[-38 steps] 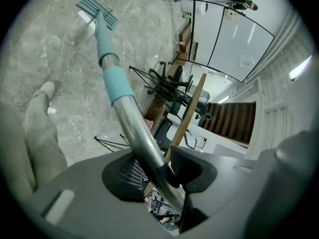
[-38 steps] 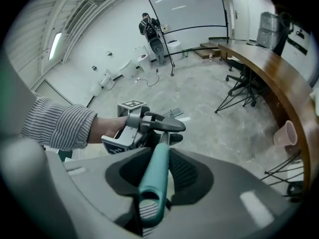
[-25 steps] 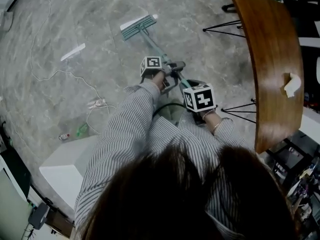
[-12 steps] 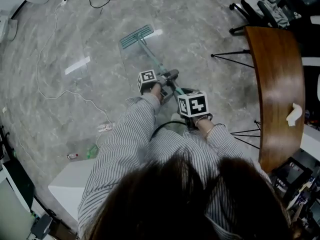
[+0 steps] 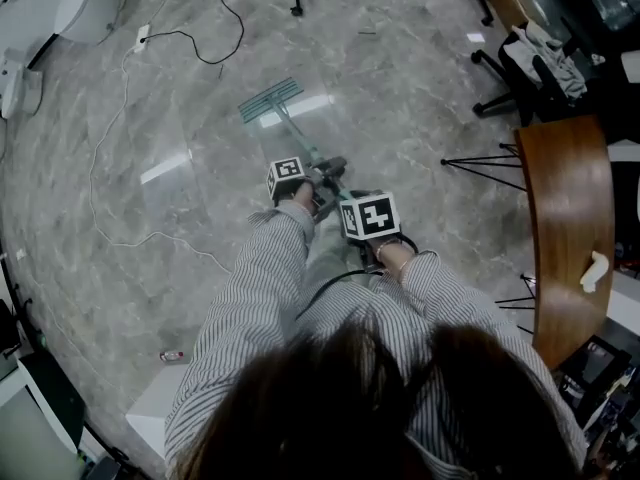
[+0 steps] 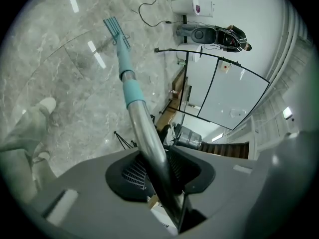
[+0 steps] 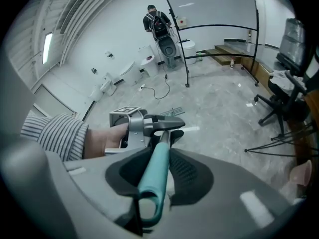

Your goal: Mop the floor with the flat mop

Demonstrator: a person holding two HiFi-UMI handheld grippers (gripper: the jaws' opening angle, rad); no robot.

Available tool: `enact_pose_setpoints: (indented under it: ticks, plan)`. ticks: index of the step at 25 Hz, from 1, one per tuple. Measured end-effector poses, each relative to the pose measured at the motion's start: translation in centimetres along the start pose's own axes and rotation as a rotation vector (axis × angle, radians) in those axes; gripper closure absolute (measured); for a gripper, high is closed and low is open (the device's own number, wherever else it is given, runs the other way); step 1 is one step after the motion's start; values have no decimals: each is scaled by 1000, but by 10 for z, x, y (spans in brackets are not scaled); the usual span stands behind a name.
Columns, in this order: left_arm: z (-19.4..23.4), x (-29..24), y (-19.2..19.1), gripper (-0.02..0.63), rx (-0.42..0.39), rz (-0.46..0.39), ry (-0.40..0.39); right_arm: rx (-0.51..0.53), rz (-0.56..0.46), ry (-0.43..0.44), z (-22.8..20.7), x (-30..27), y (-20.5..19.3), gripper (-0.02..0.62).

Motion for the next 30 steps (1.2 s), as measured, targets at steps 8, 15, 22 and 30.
enact_pose_setpoints:
  ticks: [8,15,22,30]
  plan:
    - [-33,-7,71,486,-4,-33,-20,22,-7,15,15,-43,63,480]
    - [-26,-6,74,488,-12,-30,-18,31,-16,16,15,-49,56,480]
    - [-7,-9,48,489,-9,-38,-9,23,-40,21,1,-37,27,482]
    - [30,-10,-40,489,2,-60,-44,53,-46,17,-30,15,-49,482]
Point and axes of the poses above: the fingertips, and each gripper's own axes: x backward along the fingers, z to its left, y out of its top, the point moved 4 cm from there along x, backward along the fingers, and after that the axes turned 9 degrees about -z, right-handed, at the moved point
